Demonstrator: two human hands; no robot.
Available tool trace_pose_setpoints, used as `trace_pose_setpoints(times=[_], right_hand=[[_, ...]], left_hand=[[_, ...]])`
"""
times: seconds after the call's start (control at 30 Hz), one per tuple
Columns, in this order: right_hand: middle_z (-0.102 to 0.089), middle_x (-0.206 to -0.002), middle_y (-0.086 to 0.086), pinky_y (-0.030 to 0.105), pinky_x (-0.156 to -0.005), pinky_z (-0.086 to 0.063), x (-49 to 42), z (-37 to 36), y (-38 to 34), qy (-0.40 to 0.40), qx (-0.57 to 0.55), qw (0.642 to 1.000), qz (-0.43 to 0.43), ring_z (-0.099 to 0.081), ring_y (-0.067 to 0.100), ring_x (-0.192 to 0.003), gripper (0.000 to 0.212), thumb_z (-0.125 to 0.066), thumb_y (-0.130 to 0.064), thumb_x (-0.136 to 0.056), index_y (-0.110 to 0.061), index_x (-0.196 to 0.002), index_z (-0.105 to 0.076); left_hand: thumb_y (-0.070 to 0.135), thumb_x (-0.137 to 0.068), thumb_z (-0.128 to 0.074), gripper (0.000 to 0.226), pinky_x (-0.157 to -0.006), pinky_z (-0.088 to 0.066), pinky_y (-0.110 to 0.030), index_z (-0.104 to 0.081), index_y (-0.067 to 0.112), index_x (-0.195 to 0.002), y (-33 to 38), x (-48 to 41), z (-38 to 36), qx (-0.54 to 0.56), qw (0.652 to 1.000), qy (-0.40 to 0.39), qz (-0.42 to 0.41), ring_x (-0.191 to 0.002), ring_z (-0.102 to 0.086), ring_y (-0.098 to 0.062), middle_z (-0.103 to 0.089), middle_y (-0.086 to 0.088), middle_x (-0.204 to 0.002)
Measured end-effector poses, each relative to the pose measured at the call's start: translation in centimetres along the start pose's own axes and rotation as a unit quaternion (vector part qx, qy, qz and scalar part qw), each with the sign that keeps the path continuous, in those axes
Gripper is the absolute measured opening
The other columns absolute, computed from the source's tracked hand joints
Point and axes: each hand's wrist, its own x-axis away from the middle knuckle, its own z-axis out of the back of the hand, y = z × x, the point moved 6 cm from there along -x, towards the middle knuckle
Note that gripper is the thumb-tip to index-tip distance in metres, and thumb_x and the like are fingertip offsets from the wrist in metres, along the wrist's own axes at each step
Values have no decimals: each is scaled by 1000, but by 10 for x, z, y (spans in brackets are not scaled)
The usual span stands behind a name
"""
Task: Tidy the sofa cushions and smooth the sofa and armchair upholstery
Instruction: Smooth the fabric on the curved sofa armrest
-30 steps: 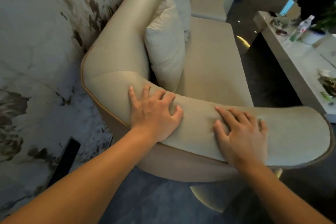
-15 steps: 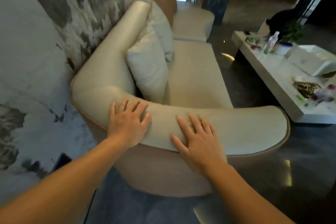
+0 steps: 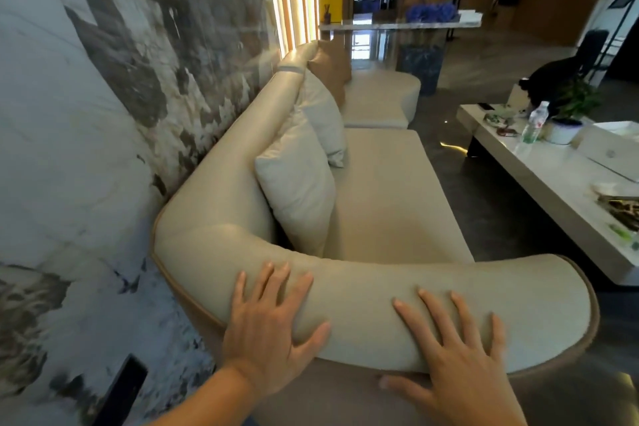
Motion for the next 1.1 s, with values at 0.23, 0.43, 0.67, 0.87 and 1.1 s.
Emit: trace_pose_setpoints(times=[0.23,0.43,0.67,0.87,1.1], right_hand=[[-73,-117,1,67,-86,-33,-43,-6,-7,37,19,998,-37,-65,40,-104,95,-36,-99,-48,-43,-123,-51],[-70,-125,6,80,-74,-43,-69,-2,-19,-37,-7,999,-15,-66,47,-108,92,-36,-89,-48,-41,-124,-53],[-30,-140,-12,58,-106,-8,-105,0,-4,-12,-122,991,-51,-20,24,-134,75,-4,-95,-61,-62,-124,-24],[-18,-161,-6,58,-114,-1,-124,-3,-8,52,-55,992,-105,-7,25,-148,80,2,-91,-67,-64,-142,-10],[-39,-148,-20,59,-114,-10,-127,0,-8,41,-53,994,-85,-24,16,-142,82,0,-91,-67,-60,-139,-24]], left_hand=[[71,-67,-59,74,-105,-34,-63,-66,26,-125,-23,-21,-13,18,997,72,-34,-120,-55,-35,-65,-5,-118],[70,-77,-48,60,-105,-34,-56,-65,31,-121,-47,-56,-11,6,999,31,3,-115,-54,-27,-62,4,-112],[83,-72,-18,58,-89,-35,-38,-44,33,-87,-60,-144,-23,-4,984,-177,17,-92,-44,-17,-47,10,-91],[87,-74,-17,75,-100,-32,-38,-53,39,-118,-71,-153,-56,9,970,-244,-16,-114,-36,-17,-51,8,-120],[89,-71,-9,92,-92,-32,-45,-56,36,-130,-69,-166,-60,-39,954,-298,18,-121,-49,-28,-58,-4,-136]])
